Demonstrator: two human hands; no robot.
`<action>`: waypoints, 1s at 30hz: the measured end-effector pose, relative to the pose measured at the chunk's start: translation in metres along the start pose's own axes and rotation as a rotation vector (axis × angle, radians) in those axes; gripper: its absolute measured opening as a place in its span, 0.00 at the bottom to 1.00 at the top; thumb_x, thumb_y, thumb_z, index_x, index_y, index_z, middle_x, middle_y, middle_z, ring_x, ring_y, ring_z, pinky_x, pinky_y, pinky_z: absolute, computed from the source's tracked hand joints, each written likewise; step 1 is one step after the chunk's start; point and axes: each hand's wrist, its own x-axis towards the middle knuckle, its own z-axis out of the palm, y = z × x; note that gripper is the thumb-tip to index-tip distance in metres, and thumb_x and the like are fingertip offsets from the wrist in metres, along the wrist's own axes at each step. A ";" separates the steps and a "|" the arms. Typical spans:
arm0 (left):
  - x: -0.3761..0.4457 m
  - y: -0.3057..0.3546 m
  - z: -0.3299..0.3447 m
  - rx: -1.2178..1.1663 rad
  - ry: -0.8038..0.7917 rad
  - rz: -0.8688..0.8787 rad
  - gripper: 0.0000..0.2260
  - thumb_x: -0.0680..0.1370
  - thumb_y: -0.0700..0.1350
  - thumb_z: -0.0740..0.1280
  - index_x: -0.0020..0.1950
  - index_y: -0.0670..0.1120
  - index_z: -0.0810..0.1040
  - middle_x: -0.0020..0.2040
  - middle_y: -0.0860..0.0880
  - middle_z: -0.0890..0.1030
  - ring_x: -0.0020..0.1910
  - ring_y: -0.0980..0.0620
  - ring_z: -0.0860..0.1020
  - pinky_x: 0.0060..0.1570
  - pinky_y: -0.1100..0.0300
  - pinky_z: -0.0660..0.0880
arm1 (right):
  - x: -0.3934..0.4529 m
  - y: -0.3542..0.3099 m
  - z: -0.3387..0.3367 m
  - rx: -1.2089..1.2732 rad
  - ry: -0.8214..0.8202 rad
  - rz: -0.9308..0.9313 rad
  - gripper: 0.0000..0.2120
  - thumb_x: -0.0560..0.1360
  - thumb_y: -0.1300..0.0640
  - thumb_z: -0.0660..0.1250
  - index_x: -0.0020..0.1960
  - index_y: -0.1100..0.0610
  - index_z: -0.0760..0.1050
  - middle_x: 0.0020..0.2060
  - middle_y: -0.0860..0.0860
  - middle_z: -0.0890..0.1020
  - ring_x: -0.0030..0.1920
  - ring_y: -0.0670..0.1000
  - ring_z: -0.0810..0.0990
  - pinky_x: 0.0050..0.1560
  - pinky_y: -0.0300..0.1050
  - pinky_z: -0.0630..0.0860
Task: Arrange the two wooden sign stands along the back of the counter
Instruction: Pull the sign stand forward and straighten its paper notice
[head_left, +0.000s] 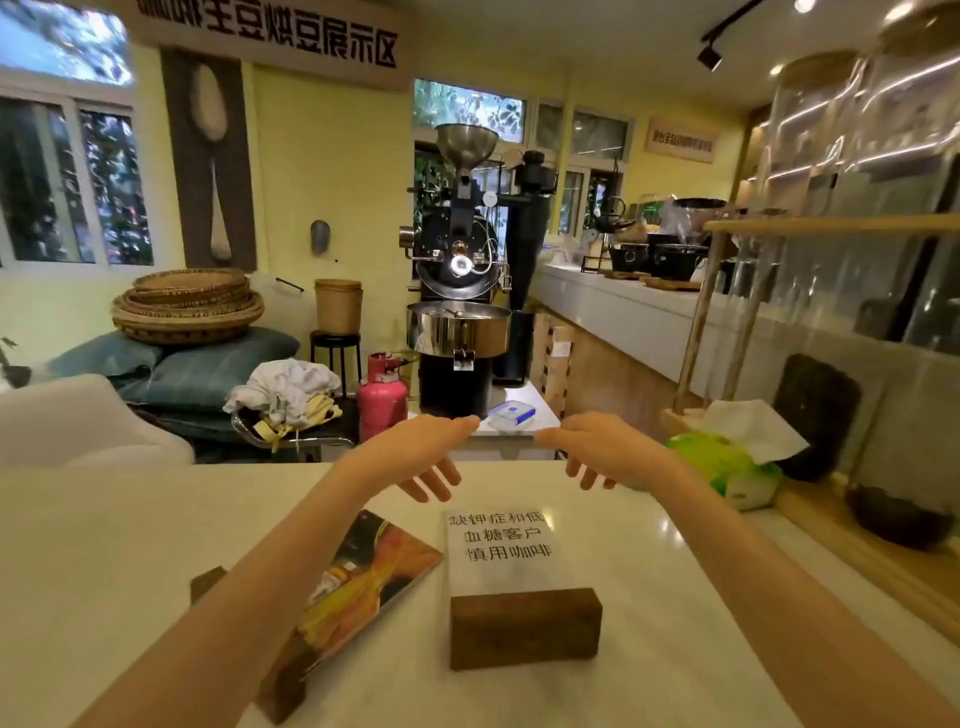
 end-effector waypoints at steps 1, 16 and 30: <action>0.000 -0.004 0.003 -0.024 -0.018 -0.037 0.25 0.77 0.59 0.52 0.68 0.45 0.65 0.44 0.45 0.81 0.39 0.48 0.81 0.40 0.56 0.78 | 0.001 0.004 0.004 0.001 -0.034 0.039 0.22 0.76 0.42 0.56 0.59 0.58 0.72 0.49 0.59 0.81 0.41 0.55 0.81 0.42 0.48 0.77; 0.017 -0.062 0.063 -0.016 -0.068 -0.321 0.27 0.76 0.56 0.59 0.68 0.40 0.63 0.38 0.43 0.76 0.35 0.47 0.79 0.36 0.54 0.79 | -0.003 0.057 0.056 0.260 -0.337 0.353 0.27 0.75 0.41 0.59 0.61 0.62 0.71 0.39 0.56 0.79 0.37 0.54 0.81 0.36 0.46 0.80; 0.005 -0.069 0.080 -0.037 0.023 -0.246 0.27 0.69 0.42 0.73 0.64 0.38 0.68 0.61 0.42 0.77 0.32 0.53 0.78 0.24 0.65 0.78 | -0.012 0.067 0.075 0.408 -0.212 0.313 0.15 0.66 0.60 0.75 0.50 0.62 0.76 0.34 0.51 0.78 0.30 0.47 0.76 0.22 0.33 0.73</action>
